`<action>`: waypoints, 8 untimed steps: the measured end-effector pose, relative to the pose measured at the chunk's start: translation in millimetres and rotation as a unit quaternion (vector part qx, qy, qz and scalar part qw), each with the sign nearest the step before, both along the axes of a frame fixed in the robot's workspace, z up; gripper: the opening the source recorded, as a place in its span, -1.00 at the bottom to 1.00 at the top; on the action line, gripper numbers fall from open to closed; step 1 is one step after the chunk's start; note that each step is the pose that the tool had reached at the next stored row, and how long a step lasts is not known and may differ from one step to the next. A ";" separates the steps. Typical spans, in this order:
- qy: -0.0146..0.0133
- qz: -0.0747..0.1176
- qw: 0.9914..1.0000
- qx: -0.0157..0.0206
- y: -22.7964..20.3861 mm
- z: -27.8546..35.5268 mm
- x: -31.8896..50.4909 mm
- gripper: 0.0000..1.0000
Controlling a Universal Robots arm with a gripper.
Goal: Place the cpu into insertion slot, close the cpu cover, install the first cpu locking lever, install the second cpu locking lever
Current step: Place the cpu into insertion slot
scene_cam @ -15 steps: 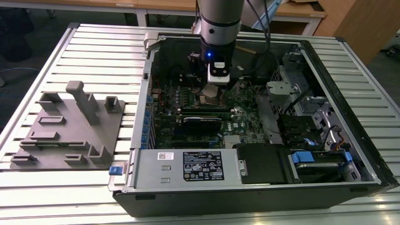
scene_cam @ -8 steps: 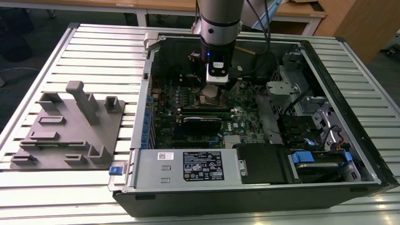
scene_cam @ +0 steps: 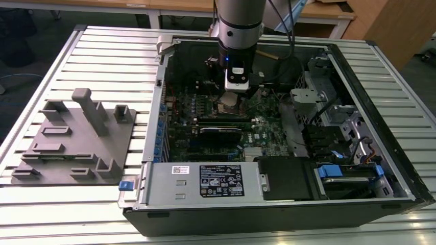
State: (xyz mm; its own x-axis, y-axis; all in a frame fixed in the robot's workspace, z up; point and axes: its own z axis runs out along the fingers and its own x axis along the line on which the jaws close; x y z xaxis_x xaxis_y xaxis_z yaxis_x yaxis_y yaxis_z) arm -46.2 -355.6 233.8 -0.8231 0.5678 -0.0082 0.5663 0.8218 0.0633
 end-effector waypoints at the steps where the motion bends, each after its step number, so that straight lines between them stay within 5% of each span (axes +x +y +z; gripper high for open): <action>1: 0.000 0.000 1.000 0.000 0.0 0.0 0.0 0.08; 4: 0.000 -0.008 1.000 0.000 0.0 -0.1 0.0 0.08; 8: 0.000 -0.042 0.999 0.000 0.0 -0.6 0.0 0.08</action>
State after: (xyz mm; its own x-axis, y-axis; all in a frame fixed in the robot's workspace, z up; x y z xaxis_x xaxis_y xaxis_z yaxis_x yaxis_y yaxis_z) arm -46.3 -355.6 233.2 -0.7720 0.6356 -0.0082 0.6339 0.7708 0.0633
